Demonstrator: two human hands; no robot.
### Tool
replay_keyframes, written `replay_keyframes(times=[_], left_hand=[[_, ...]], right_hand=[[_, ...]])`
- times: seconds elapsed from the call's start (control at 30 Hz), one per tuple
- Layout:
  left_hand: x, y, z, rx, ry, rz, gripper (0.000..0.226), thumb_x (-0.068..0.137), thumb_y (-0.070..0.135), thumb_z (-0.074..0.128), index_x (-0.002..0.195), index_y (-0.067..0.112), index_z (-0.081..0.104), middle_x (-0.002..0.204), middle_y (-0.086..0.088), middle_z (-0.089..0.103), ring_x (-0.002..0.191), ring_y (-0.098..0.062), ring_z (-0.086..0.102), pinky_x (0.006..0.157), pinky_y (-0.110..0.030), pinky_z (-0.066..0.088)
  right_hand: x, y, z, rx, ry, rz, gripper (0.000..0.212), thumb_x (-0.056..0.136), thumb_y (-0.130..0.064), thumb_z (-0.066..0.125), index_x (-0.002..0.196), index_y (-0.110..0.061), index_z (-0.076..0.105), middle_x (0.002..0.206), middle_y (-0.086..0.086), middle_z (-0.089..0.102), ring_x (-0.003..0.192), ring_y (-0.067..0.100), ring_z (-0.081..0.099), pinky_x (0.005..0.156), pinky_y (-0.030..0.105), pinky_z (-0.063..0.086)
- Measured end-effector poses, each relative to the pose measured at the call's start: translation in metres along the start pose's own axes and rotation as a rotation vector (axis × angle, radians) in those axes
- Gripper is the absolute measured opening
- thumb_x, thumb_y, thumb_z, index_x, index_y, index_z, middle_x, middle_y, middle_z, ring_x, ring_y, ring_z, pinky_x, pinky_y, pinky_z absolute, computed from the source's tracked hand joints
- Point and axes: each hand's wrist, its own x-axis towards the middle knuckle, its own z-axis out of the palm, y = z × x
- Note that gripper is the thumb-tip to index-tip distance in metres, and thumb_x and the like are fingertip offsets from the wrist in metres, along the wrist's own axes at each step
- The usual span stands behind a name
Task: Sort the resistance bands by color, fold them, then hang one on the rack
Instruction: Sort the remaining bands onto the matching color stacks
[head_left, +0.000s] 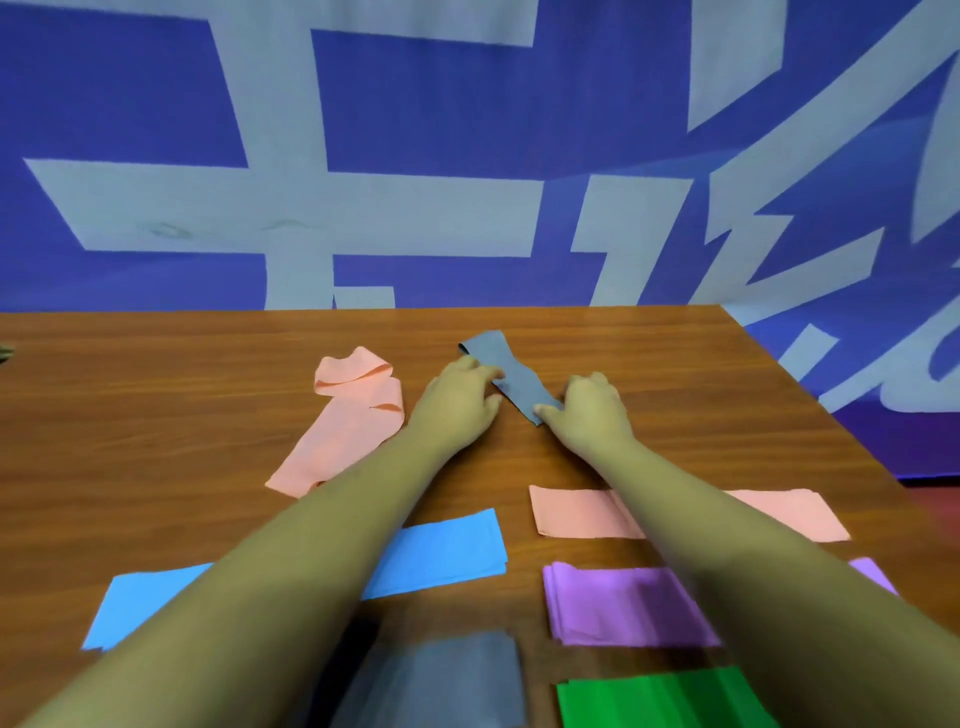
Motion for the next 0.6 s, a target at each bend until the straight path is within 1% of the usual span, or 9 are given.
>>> replay_keyframes(times=[0.1,0.2,0.27,0.3,0.37,0.4,0.47,0.53,0.6], left_hand=[[0.021,-0.005,0.017,0.008,-0.025,0.009,0.041,0.097,0.032,0.051,0.137,0.026,0.053,0.124,-0.008,0.055,0.122,-0.028,0.048,0.104,-0.044,0.040],[0.026,-0.008,0.023,-0.025,-0.008,0.015,0.050,0.098,0.035,0.051,0.146,0.034,0.040,0.118,-0.011,0.052,0.117,-0.030,0.047,0.104,-0.044,0.038],[0.022,-0.007,0.019,-0.076,-0.029,0.049,0.060,0.097,0.034,0.053,0.150,0.042,0.027,0.109,-0.009,0.046,0.110,-0.028,0.045,0.105,-0.042,0.036],[0.018,-0.005,0.015,-0.106,-0.027,0.069,0.060,0.097,0.031,0.055,0.149,0.044,0.029,0.106,-0.006,0.042,0.108,-0.026,0.042,0.106,-0.040,0.034],[0.010,0.001,0.001,-0.181,0.037,0.103,0.046,0.094,0.027,0.061,0.138,0.037,0.051,0.105,-0.002,0.036,0.107,-0.021,0.036,0.105,-0.035,0.031],[0.004,0.007,-0.009,-0.227,0.091,0.113,0.036,0.092,0.027,0.065,0.127,0.031,0.060,0.106,0.000,0.035,0.108,-0.019,0.035,0.102,-0.031,0.030],[-0.010,0.021,-0.034,-0.301,0.185,0.132,0.023,0.086,0.027,0.072,0.108,0.025,0.066,0.110,0.001,0.037,0.112,-0.016,0.035,0.098,-0.022,0.028],[-0.026,0.036,-0.062,-0.342,0.218,0.175,0.020,0.084,0.025,0.075,0.101,0.022,0.064,0.114,0.003,0.044,0.114,-0.014,0.039,0.098,-0.016,0.028],[-0.045,0.053,-0.087,-0.391,0.209,0.210,0.017,0.085,0.024,0.073,0.097,0.025,0.061,0.111,0.004,0.055,0.109,-0.009,0.049,0.098,-0.019,0.035]], right_hand=[[0.014,0.001,0.009,0.110,-0.008,0.045,0.014,0.083,-0.036,0.070,0.081,-0.026,0.060,0.114,0.007,0.064,0.112,0.031,0.057,0.097,0.042,0.045],[0.018,0.005,0.006,0.270,0.006,0.008,0.026,0.083,-0.020,0.068,0.064,-0.025,0.052,0.086,0.004,0.068,0.090,0.028,0.064,0.080,0.036,0.050],[0.009,0.001,-0.008,0.343,0.032,-0.114,0.021,0.084,-0.016,0.068,0.069,-0.022,0.054,0.072,-0.003,0.061,0.076,0.023,0.061,0.068,0.031,0.046],[0.003,-0.002,-0.019,0.349,0.044,-0.202,0.017,0.085,-0.015,0.067,0.074,-0.021,0.056,0.070,-0.007,0.058,0.071,0.019,0.058,0.066,0.030,0.044],[-0.014,-0.013,-0.046,0.360,0.035,-0.374,0.008,0.086,-0.013,0.063,0.083,-0.017,0.057,0.072,-0.010,0.055,0.066,0.010,0.051,0.064,0.029,0.039],[-0.023,-0.017,-0.060,0.365,0.031,-0.441,0.006,0.087,-0.012,0.062,0.086,-0.016,0.057,0.075,-0.010,0.056,0.067,0.007,0.050,0.064,0.028,0.038],[-0.040,-0.025,-0.090,0.391,0.060,-0.514,0.006,0.087,-0.012,0.061,0.087,-0.016,0.058,0.081,-0.008,0.061,0.074,0.010,0.055,0.069,0.030,0.044],[-0.057,-0.030,-0.117,0.433,0.119,-0.541,0.007,0.086,-0.011,0.063,0.087,-0.017,0.060,0.083,-0.007,0.064,0.079,0.014,0.059,0.075,0.033,0.049],[-0.076,-0.036,-0.140,0.490,0.174,-0.564,0.007,0.085,-0.010,0.063,0.086,-0.017,0.063,0.082,-0.006,0.066,0.081,0.015,0.062,0.079,0.036,0.052]])
